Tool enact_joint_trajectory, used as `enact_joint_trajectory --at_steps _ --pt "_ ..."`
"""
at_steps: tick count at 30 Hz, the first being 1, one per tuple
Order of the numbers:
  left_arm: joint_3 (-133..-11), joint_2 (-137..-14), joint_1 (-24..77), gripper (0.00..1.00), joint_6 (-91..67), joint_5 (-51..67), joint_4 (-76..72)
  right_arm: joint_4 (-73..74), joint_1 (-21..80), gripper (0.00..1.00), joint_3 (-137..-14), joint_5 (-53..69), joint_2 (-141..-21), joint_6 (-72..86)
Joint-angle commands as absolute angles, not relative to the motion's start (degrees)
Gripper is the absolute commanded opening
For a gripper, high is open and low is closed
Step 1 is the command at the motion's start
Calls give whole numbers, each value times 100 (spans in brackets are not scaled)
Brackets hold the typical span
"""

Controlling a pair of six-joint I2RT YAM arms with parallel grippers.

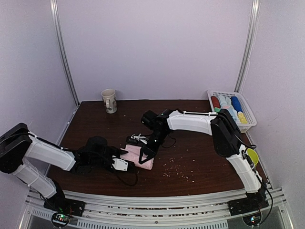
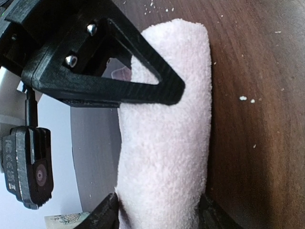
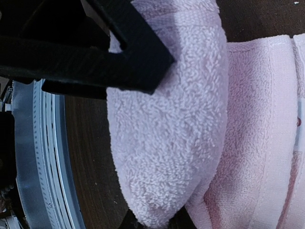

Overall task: Roll the towels
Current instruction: Roll the towel at the center of the board.

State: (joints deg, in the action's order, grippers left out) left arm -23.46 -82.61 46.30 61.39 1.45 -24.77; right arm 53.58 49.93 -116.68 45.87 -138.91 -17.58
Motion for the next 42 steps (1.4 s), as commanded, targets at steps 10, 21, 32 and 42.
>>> enact_joint_trajectory --at_steps 10,21,32,42 --pt "-2961 -8877 4755 6 5803 -65 -1924 5746 4988 20 -11398 4562 -14229 -1726" --pt "-4615 -9724 4675 0 5792 806 1618 5111 4806 52 -10753 4257 -13273 -1518" --pt "-6223 -10406 4550 0 6055 1410 3818 4084 4312 68 -9980 3891 -12422 -717" --pt "-7335 -11211 4459 0 6169 1477 4965 4466 4222 71 -10428 4021 -12977 -757"
